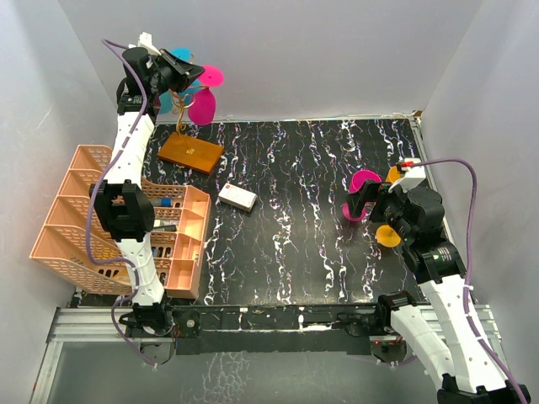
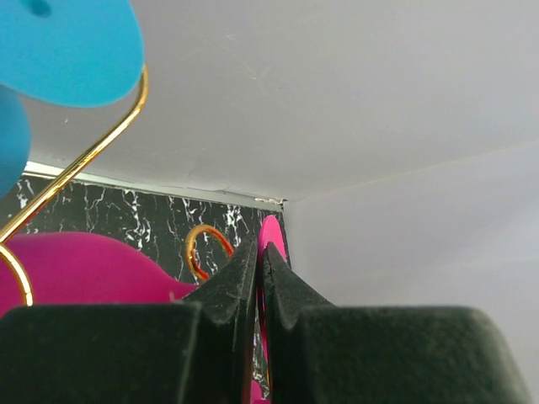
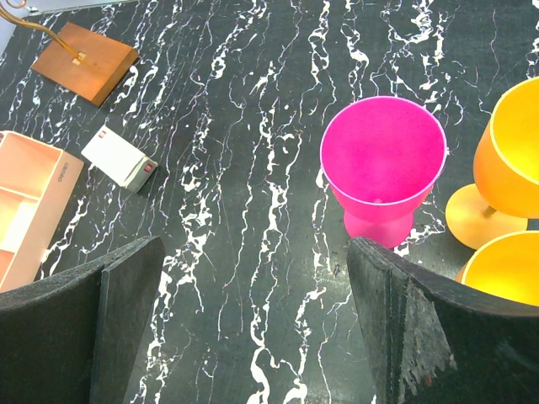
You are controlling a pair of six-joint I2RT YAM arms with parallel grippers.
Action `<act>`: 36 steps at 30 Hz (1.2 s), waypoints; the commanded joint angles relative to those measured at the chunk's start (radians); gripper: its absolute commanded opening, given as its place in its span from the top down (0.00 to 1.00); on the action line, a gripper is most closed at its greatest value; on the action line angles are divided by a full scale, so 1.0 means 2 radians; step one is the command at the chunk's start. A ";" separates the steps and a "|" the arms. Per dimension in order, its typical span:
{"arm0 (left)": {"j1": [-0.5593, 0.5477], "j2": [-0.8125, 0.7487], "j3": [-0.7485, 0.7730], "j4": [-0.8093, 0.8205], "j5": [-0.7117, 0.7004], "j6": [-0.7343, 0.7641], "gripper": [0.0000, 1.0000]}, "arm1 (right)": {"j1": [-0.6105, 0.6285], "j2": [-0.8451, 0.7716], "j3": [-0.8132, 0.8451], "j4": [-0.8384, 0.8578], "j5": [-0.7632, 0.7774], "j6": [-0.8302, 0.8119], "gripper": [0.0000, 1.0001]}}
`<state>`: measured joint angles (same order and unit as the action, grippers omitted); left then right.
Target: Take the wine glass off the wine glass rack
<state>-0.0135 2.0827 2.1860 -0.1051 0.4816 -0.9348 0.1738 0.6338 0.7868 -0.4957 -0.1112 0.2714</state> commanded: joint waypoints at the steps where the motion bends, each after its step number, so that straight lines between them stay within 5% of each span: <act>1: 0.007 -0.067 -0.021 0.024 -0.020 0.008 1.00 | -0.001 -0.009 -0.007 0.033 0.000 0.003 0.01; 11: 0.013 -0.064 -0.020 0.031 -0.001 -0.005 1.00 | 0.000 -0.011 -0.008 0.033 0.000 0.003 0.01; 29: 0.014 -0.069 -0.041 0.055 -0.147 -0.025 1.00 | -0.001 -0.012 -0.008 0.033 0.003 0.003 0.01; 36: 0.007 -0.029 0.003 0.055 -0.142 -0.064 1.00 | -0.001 -0.014 -0.010 0.035 0.004 0.003 0.01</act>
<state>0.0051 2.0102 2.1220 -0.0471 0.2283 -1.0313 0.1738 0.6201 0.7692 -0.4919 -0.1108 0.2714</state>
